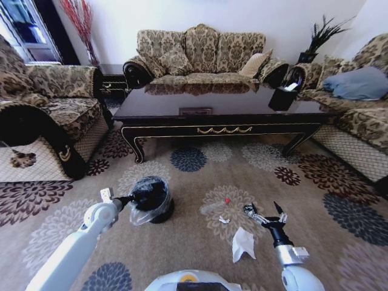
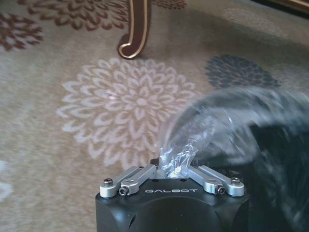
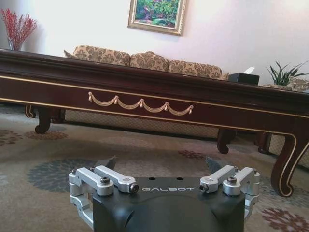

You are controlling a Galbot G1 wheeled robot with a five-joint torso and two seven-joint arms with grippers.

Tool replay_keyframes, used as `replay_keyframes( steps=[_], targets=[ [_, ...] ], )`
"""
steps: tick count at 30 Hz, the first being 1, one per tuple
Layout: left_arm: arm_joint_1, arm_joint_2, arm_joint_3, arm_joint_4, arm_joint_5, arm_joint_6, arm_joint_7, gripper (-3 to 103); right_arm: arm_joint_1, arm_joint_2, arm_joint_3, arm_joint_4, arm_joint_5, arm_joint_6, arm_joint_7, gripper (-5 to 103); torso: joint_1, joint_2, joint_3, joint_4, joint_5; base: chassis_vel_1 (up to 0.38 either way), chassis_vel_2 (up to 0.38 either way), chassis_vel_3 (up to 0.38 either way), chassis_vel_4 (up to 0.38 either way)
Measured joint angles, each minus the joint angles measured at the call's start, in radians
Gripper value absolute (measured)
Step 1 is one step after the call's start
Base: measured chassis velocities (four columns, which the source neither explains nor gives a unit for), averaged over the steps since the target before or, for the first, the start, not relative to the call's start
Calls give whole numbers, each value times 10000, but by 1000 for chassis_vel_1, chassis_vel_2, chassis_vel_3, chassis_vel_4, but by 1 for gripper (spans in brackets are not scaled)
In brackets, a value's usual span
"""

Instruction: Move to the front of the table and pick up the trash from the floor, then place it into the trash bin.

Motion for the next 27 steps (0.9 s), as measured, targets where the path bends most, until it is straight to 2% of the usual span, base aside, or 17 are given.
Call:
replay_keyframes(
  steps=[4,12,16,19,23,27],
  targets=[
    [220,127,-141,-396,103,358,-253,3,-44,-25,29,-145,-186,-124,108,100,-1,0,-1,0,3,0,0,0,0],
    [420,923,-508,-1298,69,1153,-738,3,-275,81,-149,-600,-1194,-982,800,100,-2,0,-2,0,4,0,0,0,0],
    [537,996,-525,-1611,33,1191,-875,3,-500,246,-342,-1164,-1845,-1096,796,100,-3,1,-2,2,3,0,0,0,0],
    [802,926,-511,-1874,168,1191,-912,3,-544,434,-722,-2148,-2480,-1026,707,100,-3,1,-2,-7,5,0,0,0,0],
    [1116,913,-444,-2076,327,1191,-868,3,-166,479,-982,-2943,-2743,-1010,726,100,-3,1,-3,7,4,0,0,0,0],
    [1215,905,-331,-2185,436,1191,-898,3,158,399,-1280,-3502,-2813,-1063,660,100,-3,1,-2,1,3,0,0,0,0]
  ],
)
